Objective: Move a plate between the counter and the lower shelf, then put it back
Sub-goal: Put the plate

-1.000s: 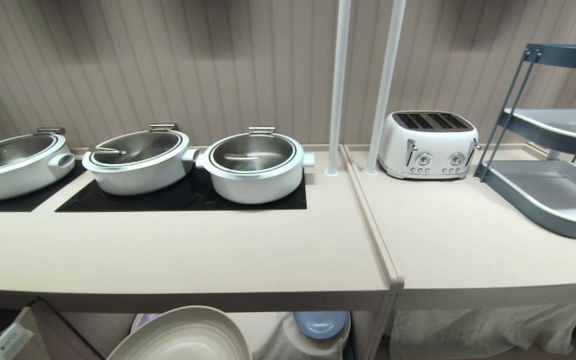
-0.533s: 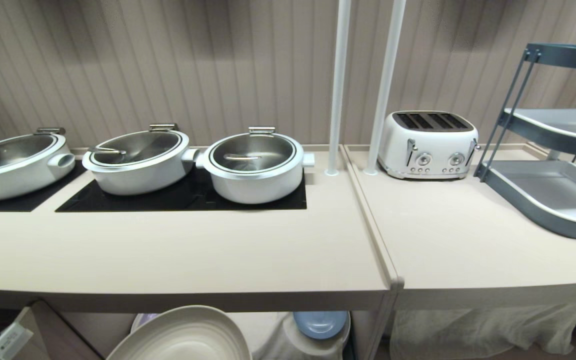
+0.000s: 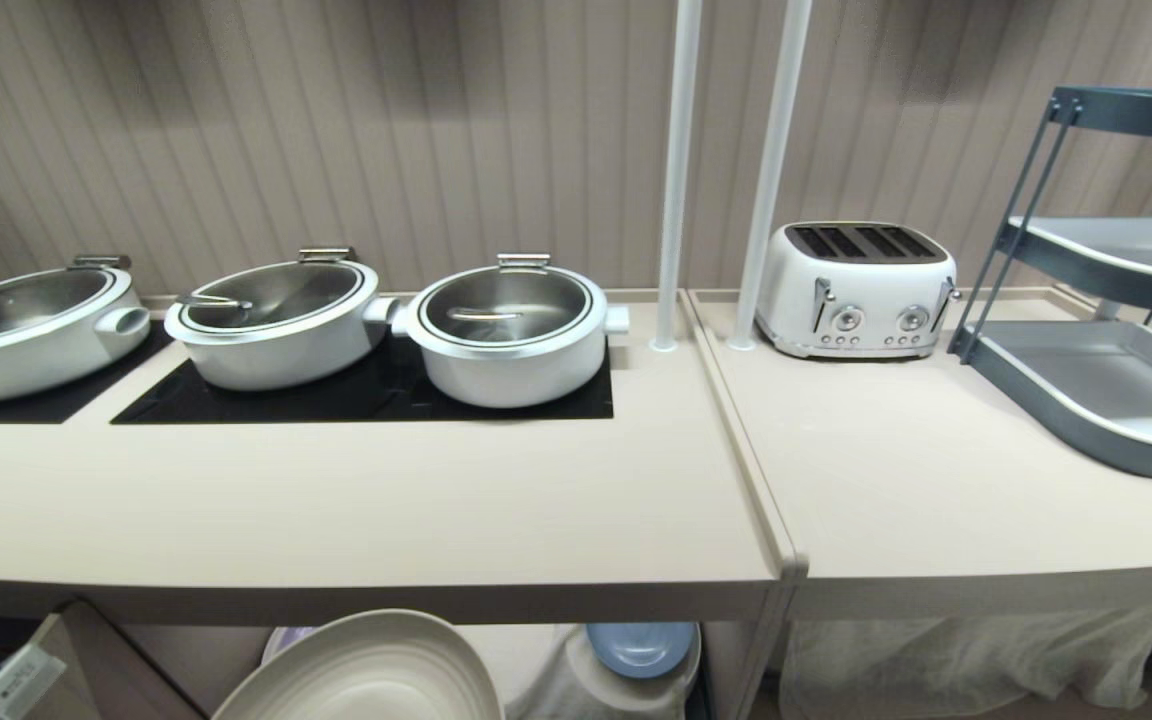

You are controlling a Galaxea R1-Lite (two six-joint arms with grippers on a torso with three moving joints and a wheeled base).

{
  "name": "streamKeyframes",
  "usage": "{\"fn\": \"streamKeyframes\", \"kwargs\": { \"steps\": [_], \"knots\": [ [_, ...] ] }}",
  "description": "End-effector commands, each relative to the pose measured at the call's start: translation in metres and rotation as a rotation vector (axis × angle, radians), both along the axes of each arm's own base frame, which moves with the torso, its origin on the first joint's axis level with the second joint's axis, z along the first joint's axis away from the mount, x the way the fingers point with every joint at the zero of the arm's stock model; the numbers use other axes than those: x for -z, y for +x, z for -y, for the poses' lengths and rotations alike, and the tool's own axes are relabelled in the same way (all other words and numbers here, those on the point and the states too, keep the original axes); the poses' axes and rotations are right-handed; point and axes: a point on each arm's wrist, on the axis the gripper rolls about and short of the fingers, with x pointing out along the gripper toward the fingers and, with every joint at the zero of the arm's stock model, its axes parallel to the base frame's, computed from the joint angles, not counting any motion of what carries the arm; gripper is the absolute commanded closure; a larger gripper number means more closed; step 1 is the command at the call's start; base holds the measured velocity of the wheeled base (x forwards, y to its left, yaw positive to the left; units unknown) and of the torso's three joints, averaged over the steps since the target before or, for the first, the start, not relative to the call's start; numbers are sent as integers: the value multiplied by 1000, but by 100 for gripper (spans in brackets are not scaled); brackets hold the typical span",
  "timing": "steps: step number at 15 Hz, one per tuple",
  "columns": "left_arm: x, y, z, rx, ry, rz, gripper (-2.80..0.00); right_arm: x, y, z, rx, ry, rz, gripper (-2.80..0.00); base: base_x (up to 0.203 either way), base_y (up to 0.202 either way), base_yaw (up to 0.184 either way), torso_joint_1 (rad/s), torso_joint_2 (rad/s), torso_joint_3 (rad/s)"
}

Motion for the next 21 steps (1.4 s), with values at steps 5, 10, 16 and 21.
{"fn": "streamKeyframes", "kwargs": {
  "steps": [5,10,16,21],
  "knots": [
    [-5,3,0,-1,-7,19,0,0,0,0,0,1,-1,0,0,0,0,0,0,0],
    [-15,16,3,11,-22,20,0,0,0,0,0,1,-1,0,0,0,0,0,0,0],
    [-25,48,10,36,-15,-28,0,0,0,0,0,1,-1,0,0,0,0,0,0,0],
    [-22,90,22,65,-13,-22,0,0,0,0,0,1,-1,0,0,0,0,0,0,0]
  ]
}}
